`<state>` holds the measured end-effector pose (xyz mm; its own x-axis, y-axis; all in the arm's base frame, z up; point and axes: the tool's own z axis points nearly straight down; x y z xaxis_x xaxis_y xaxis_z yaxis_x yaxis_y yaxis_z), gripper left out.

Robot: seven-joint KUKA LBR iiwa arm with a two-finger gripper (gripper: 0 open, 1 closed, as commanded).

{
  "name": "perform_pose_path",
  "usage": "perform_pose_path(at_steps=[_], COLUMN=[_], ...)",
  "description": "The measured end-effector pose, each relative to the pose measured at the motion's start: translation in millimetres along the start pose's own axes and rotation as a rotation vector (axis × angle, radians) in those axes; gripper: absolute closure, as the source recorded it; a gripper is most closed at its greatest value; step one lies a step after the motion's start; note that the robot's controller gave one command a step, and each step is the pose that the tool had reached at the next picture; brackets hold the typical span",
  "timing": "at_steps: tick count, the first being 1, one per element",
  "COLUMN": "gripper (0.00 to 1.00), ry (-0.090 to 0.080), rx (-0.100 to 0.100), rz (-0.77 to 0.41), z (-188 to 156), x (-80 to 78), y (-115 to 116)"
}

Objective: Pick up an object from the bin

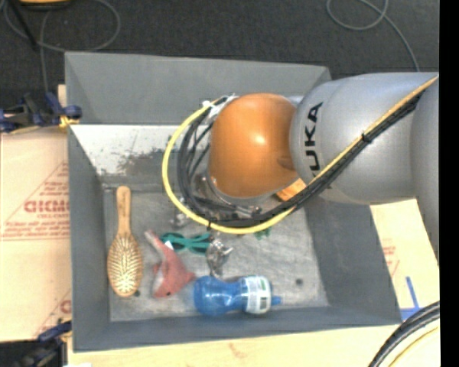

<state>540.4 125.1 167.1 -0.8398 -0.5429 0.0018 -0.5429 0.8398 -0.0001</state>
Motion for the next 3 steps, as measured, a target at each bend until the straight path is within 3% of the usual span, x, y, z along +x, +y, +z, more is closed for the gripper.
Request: perform_pose_path(at_steps=[1, 2, 3], gripper=[0.0, 0.0, 1.0], ry=[-0.005, -0.014, -0.006], rx=[0.0, 0.002, -0.001], rz=[0.002, -0.008, 0.157], z=[-2, 41, 93], x=[-1.2, -8.7, -9.7], y=[0, -14, -34])
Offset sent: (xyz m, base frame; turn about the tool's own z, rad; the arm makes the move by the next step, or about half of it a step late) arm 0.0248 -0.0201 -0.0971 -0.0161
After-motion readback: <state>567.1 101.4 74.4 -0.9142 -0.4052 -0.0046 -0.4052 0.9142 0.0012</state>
